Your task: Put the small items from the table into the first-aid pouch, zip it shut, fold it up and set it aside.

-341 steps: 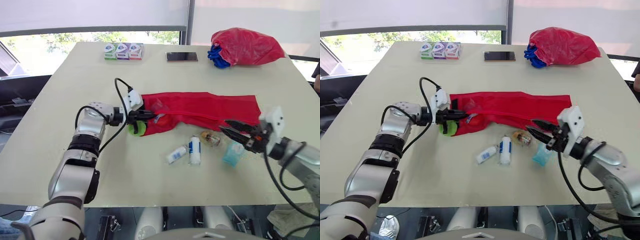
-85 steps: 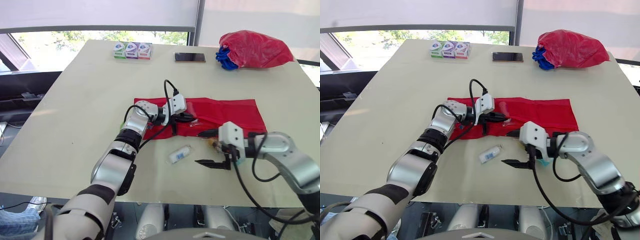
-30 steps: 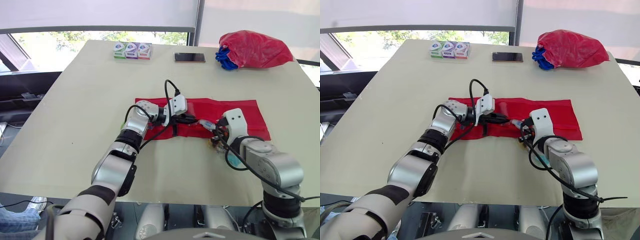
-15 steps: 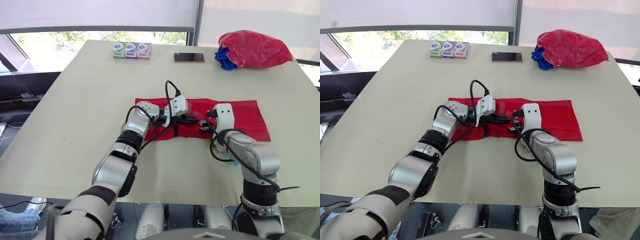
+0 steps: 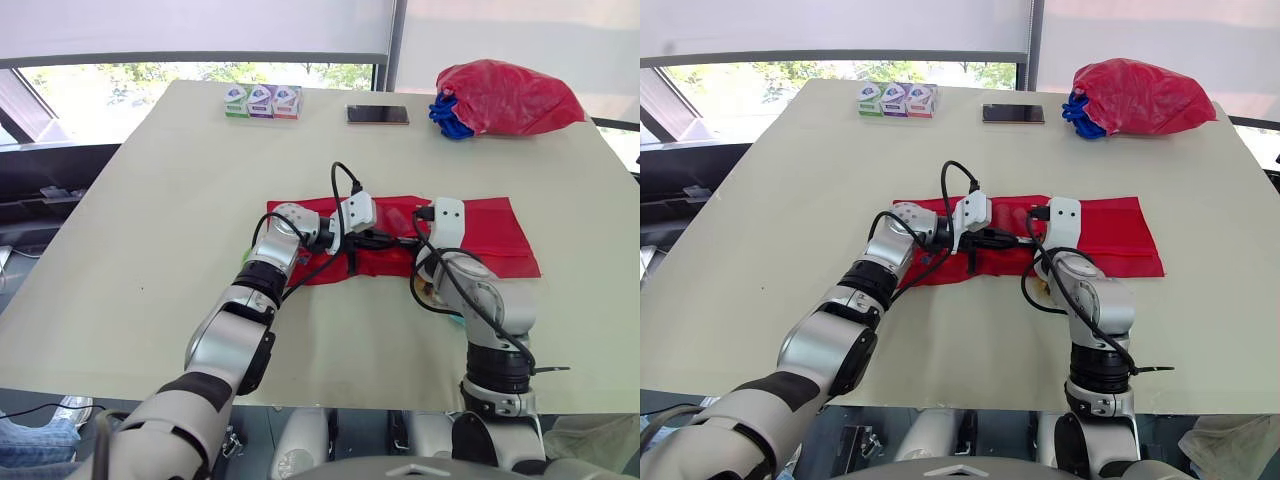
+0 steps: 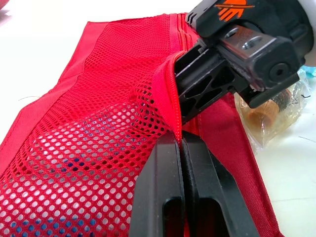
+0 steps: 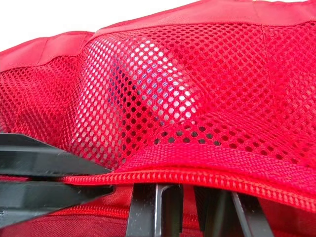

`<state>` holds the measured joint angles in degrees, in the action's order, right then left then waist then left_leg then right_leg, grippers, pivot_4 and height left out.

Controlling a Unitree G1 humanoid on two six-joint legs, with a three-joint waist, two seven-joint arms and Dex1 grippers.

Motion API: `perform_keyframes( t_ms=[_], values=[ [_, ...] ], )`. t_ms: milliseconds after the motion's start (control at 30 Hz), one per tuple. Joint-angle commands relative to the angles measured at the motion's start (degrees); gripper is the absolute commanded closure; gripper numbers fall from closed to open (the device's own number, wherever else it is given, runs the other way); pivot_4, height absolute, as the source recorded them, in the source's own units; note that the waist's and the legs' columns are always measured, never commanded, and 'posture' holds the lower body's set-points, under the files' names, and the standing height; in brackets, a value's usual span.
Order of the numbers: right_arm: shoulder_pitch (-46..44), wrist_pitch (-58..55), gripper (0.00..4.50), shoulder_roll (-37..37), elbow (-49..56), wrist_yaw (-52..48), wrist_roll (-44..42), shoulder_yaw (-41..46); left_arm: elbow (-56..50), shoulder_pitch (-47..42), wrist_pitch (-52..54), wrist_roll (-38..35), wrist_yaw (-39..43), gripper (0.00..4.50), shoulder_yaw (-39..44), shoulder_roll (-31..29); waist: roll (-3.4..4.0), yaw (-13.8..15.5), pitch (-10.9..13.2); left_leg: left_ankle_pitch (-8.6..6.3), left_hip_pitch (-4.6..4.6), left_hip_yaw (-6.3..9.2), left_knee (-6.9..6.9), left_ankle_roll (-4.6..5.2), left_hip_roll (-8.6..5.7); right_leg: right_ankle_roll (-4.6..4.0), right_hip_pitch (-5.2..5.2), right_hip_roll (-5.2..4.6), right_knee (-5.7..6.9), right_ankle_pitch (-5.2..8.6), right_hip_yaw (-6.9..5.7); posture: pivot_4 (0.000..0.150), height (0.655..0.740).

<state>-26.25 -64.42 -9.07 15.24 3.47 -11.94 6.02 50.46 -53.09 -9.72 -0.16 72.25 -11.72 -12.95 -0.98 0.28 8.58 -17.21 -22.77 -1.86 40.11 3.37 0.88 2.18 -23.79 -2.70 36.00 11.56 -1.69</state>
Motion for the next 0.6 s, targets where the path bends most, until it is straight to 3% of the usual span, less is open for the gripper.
perform_keyframes(
  t_ms=[33, 133, 400, 533, 600],
  values=[
    [0.1, -0.9, 2.92, -1.8, 3.3, -1.3, -2.2, -2.3, -1.5, -0.4, -0.7, -0.7, 0.3, 4.50, 0.2, 0.3, 0.00, -0.2, 0.0, 0.00, 0.00, 0.00, 0.00, 0.00, 0.00, 0.00, 0.00, 0.00, 0.00, 0.00, 0.00, 0.150, 0.7400],
    [1.9, -2.8, 1.54, 1.1, 5.9, -3.4, -2.6, -3.7, -0.7, -0.9, -0.8, -0.7, 0.2, 4.50, 0.4, 0.0, 0.00, -0.5, 0.0, 0.00, 0.00, 0.00, -0.02, 0.01, 0.00, 0.00, 0.00, 0.00, -0.01, 0.00, 0.00, 0.150, 0.7400],
    [6.2, -7.1, 1.54, 10.9, 15.5, -10.4, -5.6, -7.8, 2.2, -2.8, -2.0, -0.4, -0.1, 4.50, 0.7, -0.6, 0.01, -0.9, 0.0, -0.01, 0.00, 0.01, -0.03, 0.02, 0.00, 0.01, 0.00, -0.02, -0.03, 0.00, 0.00, 0.150, 0.7400],
    [8.2, -4.7, 2.71, 16.4, 15.7, -12.4, -4.5, -11.0, 3.1, -3.3, -2.7, -0.2, 0.1, 4.50, 0.6, -0.5, 0.01, -0.9, 0.0, -0.01, 0.00, 0.03, -0.04, 0.02, 0.03, 0.01, 0.00, 0.00, -0.04, 0.01, -0.02, 0.150, 0.7400],
    [8.4, -3.0, 3.68, 17.4, 14.6, -12.4, -3.8, -12.1, 3.3, -3.4, -2.9, -0.2, 0.2, 4.50, 0.5, -0.4, 0.01, -0.9, 0.0, -0.01, 0.00, 0.02, -0.04, 0.02, 0.02, 0.01, 0.01, -0.02, -0.06, 0.01, 0.00, 0.150, 0.7400]
  ],
)
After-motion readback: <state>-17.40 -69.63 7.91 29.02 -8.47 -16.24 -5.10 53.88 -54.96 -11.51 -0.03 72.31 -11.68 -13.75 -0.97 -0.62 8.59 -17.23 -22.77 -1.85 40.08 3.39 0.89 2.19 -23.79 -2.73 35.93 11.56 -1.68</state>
